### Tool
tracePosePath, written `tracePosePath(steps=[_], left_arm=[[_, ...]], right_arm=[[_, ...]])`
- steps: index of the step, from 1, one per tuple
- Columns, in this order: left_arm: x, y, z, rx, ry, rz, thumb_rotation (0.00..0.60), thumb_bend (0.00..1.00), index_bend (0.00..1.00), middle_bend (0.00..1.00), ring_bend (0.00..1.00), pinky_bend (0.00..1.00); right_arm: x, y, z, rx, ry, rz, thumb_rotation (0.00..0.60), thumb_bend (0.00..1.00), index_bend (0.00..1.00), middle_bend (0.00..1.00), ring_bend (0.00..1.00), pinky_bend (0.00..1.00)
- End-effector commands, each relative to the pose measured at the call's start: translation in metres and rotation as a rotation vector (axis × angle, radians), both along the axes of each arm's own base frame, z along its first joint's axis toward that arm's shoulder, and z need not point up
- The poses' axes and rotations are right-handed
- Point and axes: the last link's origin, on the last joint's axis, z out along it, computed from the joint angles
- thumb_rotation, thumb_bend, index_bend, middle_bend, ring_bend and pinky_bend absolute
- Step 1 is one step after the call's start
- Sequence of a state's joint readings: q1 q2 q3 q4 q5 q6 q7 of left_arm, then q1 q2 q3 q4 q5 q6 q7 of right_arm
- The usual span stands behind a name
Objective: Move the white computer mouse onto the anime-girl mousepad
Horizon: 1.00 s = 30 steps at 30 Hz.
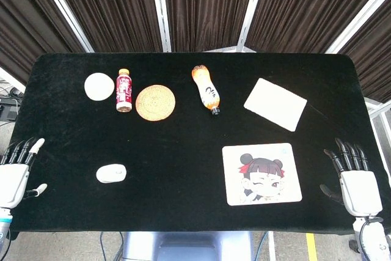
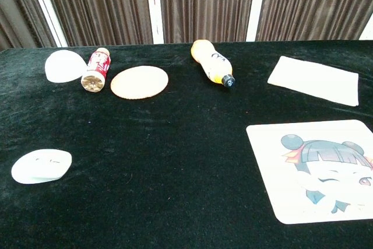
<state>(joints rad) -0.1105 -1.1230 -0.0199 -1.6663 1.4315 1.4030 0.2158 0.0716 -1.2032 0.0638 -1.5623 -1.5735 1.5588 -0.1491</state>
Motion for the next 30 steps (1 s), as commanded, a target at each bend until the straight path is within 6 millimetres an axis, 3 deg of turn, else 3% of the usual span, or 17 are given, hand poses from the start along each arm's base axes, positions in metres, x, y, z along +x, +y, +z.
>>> tracePosePath(steps=[1,4,9,14,30], left_arm=[[0.001,0.0,-0.001,0.006,-0.003,-0.004,0.6,0.13,0.0,0.0,0.0,0.0],[0.002,0.0,-0.004,0.003,-0.007,-0.008,0.6,0.13,0.03,0.0,0.0,0.0],[0.002,0.003,-0.014,-0.017,-0.017,-0.001,0.6,0.13,0.17,0.0,0.0,0.0],[0.005,0.008,-0.034,-0.066,-0.017,0.001,0.6,0.13,0.23,0.0,0.0,0.0],[0.047,0.027,-0.096,-0.196,-0.028,-0.013,0.6,0.13,0.29,0.0,0.0,0.0]], right_arm=[[0.0,0.0,-0.001,0.002,-0.001,0.003,0.6,0.02,0.18,0.0,0.0,0.0],[-0.001,0.0,-0.003,0.01,0.002,0.002,0.6,0.02,0.18,0.0,0.0,0.0],[0.0,0.0,-0.005,0.017,0.009,0.003,0.6,0.02,0.18,0.0,0.0,0.0],[0.0,0.0,-0.008,0.026,0.014,0.005,0.6,0.02,0.18,0.0,0.0,0.0],[0.001,0.001,-0.007,0.032,0.002,0.015,0.6,0.02,0.18,0.0,0.0,0.0]])
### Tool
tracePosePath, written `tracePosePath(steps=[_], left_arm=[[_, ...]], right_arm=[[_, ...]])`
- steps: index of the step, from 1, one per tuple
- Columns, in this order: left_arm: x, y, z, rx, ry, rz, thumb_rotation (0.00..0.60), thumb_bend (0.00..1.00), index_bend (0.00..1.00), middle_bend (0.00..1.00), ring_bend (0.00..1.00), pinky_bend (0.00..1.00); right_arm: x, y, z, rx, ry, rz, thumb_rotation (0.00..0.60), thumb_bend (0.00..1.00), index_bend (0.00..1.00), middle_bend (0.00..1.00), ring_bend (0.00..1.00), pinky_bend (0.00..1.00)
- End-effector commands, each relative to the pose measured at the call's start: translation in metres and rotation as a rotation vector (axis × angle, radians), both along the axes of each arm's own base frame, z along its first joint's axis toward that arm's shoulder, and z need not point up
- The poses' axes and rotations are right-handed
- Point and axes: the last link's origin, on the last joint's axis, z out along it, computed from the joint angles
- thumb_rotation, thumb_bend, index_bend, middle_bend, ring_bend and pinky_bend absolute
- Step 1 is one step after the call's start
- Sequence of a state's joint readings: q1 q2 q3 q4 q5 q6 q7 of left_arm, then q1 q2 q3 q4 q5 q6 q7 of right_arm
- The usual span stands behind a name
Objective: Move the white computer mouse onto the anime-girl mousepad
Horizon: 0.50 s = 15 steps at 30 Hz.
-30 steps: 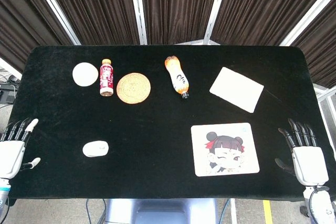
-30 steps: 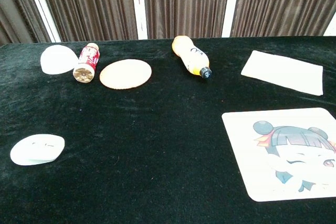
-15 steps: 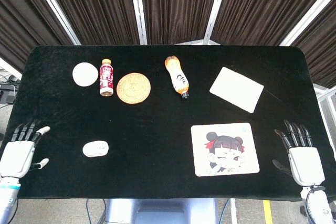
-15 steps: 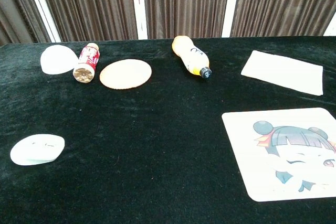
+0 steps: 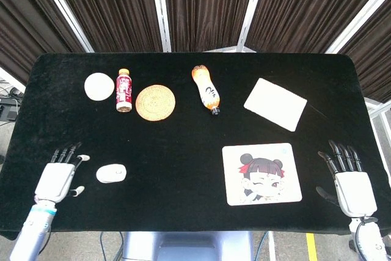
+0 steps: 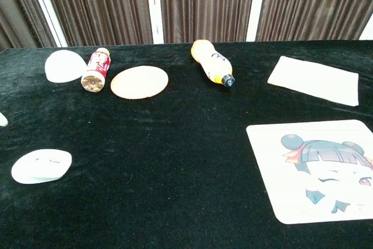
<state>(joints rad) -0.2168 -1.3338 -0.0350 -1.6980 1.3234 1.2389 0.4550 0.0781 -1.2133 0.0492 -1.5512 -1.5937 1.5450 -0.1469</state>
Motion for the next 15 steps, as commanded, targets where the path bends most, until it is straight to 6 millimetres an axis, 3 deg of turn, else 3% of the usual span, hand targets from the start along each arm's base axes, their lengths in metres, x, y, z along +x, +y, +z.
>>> tracePosePath(steps=[1,15], left_arm=[[0.011,0.005,-0.013,-0.027,-0.011,0.002,0.6,0.13,0.29,0.0,0.0,0.0],[0.031,0.021,-0.048,-0.062,0.042,0.002,0.6,0.14,0.3,0.0,0.0,0.0]], right_arm=[[0.0,0.0,0.0,-0.001,-0.002,0.002,0.6,0.02,0.18,0.0,0.0,0.0],[0.0,0.0,0.002,0.005,-0.016,0.004,0.6,0.03,0.18,0.0,0.0,0.0]])
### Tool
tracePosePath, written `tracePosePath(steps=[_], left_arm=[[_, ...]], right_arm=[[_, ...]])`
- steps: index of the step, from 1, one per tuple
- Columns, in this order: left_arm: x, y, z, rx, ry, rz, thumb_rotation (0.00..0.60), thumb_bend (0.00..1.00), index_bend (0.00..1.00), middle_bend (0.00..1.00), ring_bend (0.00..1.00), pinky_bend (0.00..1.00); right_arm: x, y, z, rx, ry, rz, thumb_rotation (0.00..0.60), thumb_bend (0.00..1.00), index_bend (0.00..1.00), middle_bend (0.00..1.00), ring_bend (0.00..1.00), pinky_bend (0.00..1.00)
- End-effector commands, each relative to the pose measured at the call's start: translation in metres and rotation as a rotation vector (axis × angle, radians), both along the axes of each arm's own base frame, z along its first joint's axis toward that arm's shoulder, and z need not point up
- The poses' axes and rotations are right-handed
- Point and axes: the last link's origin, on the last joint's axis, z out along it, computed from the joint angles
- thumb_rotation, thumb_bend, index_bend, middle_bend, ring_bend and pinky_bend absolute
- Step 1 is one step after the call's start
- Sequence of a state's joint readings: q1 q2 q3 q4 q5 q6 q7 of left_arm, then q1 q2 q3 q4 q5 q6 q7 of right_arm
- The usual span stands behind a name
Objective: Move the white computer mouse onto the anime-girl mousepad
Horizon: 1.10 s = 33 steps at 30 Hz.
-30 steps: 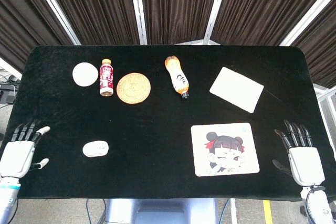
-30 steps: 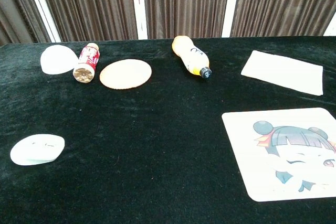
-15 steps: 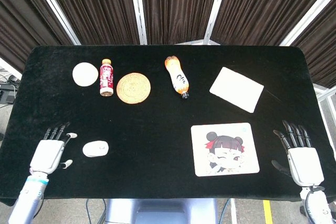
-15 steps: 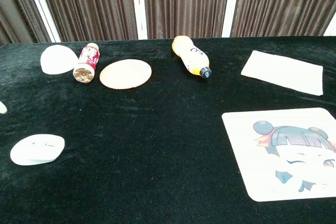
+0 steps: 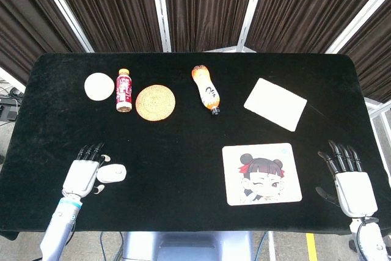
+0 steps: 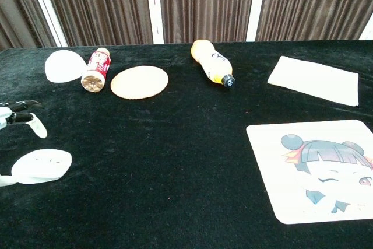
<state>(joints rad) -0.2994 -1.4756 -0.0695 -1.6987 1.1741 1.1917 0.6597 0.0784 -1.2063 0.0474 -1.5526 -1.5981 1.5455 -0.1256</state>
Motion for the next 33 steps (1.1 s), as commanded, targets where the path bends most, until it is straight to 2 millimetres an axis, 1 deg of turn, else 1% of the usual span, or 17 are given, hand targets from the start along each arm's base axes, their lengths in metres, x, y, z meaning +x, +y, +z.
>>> tracePosePath(steps=[1,12,14,16,19,22,28,33], left_arm=[[0.002,0.003,-0.005,-0.005,0.005,0.003,0.6,0.14,0.31,0.0,0.0,0.0],[0.001,0.009,-0.022,-0.033,0.03,0.03,0.6,0.15,0.34,0.0,0.0,0.0],[0.0,0.009,-0.025,-0.037,0.038,0.031,0.6,0.17,0.36,0.0,0.0,0.0],[0.0,0.009,-0.028,-0.04,0.034,0.035,0.6,0.23,0.41,0.0,0.0,0.0],[0.001,0.01,-0.029,-0.028,0.025,0.034,0.6,0.3,0.45,0.0,0.0,0.0],[0.002,0.011,-0.029,-0.019,0.017,0.033,0.6,0.33,0.5,0.0,0.0,0.0],[0.007,0.014,-0.029,-0.007,-0.006,0.022,0.6,0.33,0.51,0.0,0.0,0.0],[0.019,0.02,-0.028,0.0,-0.027,-0.009,0.6,0.33,0.51,0.0,0.0,0.0]], right_arm=[[0.0,0.0,0.0,0.0,-0.002,0.0,0.6,0.03,0.18,0.0,0.0,0.0],[0.0,0.001,0.001,0.003,-0.007,0.007,0.6,0.03,0.18,0.0,0.0,0.0],[0.0,0.001,0.0,0.003,-0.008,0.008,0.6,0.03,0.18,0.0,0.0,0.0],[0.001,0.0,0.001,0.001,-0.01,0.01,0.6,0.03,0.18,0.0,0.0,0.0],[0.001,0.0,0.0,0.001,-0.012,0.014,0.6,0.03,0.18,0.0,0.0,0.0],[0.001,0.0,0.0,0.001,-0.014,0.018,0.6,0.03,0.18,0.0,0.0,0.0],[0.001,0.0,0.001,-0.002,-0.017,0.021,0.6,0.03,0.18,0.0,0.0,0.0],[0.0,-0.001,0.001,-0.003,-0.018,0.016,0.6,0.03,0.18,0.0,0.0,0.0]])
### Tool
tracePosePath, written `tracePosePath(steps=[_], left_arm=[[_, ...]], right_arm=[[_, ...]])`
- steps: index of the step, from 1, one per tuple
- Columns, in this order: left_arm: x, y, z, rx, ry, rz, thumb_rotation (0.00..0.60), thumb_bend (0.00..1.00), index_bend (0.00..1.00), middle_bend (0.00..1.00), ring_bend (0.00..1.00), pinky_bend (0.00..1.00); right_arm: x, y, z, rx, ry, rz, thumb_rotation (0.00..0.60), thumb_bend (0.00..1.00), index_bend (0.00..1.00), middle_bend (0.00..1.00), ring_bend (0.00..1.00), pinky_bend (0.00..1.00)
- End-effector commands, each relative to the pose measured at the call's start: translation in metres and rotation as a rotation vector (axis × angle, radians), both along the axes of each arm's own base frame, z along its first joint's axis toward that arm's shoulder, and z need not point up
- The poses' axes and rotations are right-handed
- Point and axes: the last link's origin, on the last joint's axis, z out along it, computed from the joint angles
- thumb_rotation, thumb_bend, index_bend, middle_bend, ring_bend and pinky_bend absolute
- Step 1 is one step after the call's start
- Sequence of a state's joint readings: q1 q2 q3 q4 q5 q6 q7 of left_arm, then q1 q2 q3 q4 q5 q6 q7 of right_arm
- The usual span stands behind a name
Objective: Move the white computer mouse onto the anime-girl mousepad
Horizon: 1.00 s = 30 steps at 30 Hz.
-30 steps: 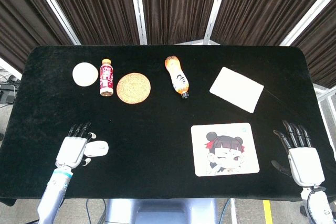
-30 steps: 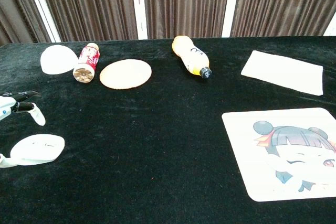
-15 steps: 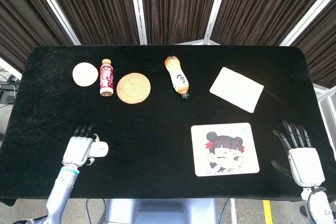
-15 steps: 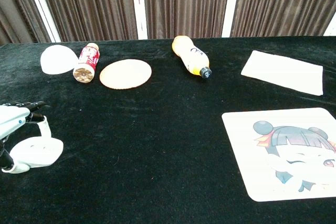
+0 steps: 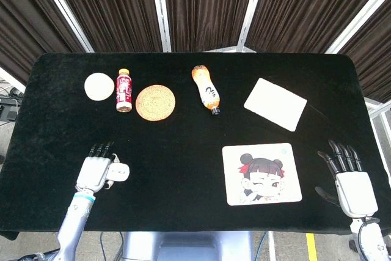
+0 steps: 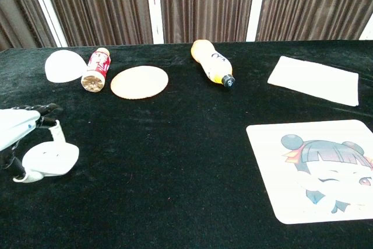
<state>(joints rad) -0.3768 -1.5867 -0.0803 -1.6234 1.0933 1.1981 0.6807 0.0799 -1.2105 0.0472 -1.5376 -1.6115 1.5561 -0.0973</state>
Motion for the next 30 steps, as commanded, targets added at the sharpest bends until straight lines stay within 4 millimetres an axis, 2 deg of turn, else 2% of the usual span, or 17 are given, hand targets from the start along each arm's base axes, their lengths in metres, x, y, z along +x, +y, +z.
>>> tracePosePath(steps=[1,7,12,18,25,30], left_arm=[[0.009,0.005,0.001,0.002,-0.012,-0.02,0.6,0.33,0.51,0.0,0.0,0.0],[0.043,0.024,0.002,0.006,-0.046,-0.073,0.6,0.33,0.51,0.0,0.0,0.0],[0.072,0.043,-0.006,-0.019,-0.058,-0.103,0.6,0.33,0.51,0.0,0.0,0.0],[0.108,0.062,-0.029,-0.06,-0.042,-0.172,0.6,0.33,0.52,0.0,0.0,0.0],[0.141,0.082,-0.055,-0.085,-0.019,-0.231,0.6,0.33,0.53,0.0,0.0,0.0],[0.17,0.089,-0.077,-0.113,-0.015,-0.276,0.6,0.33,0.53,0.0,0.0,0.0]], right_arm=[[0.0,0.0,0.0,-0.001,0.0,-0.003,0.6,0.03,0.18,0.0,0.0,0.0],[-0.003,-0.002,0.002,-0.007,-0.005,-0.014,0.6,0.03,0.18,0.0,0.0,0.0],[-0.006,-0.005,0.005,-0.01,-0.01,-0.03,0.6,0.03,0.18,0.0,0.0,0.0],[-0.01,-0.008,0.01,-0.027,-0.02,-0.052,0.6,0.03,0.18,0.0,0.0,0.0],[-0.017,-0.011,0.015,-0.038,-0.028,-0.081,0.6,0.03,0.18,0.0,0.0,0.0],[-0.022,-0.014,0.02,-0.052,-0.038,-0.103,0.6,0.03,0.18,0.0,0.0,0.0]])
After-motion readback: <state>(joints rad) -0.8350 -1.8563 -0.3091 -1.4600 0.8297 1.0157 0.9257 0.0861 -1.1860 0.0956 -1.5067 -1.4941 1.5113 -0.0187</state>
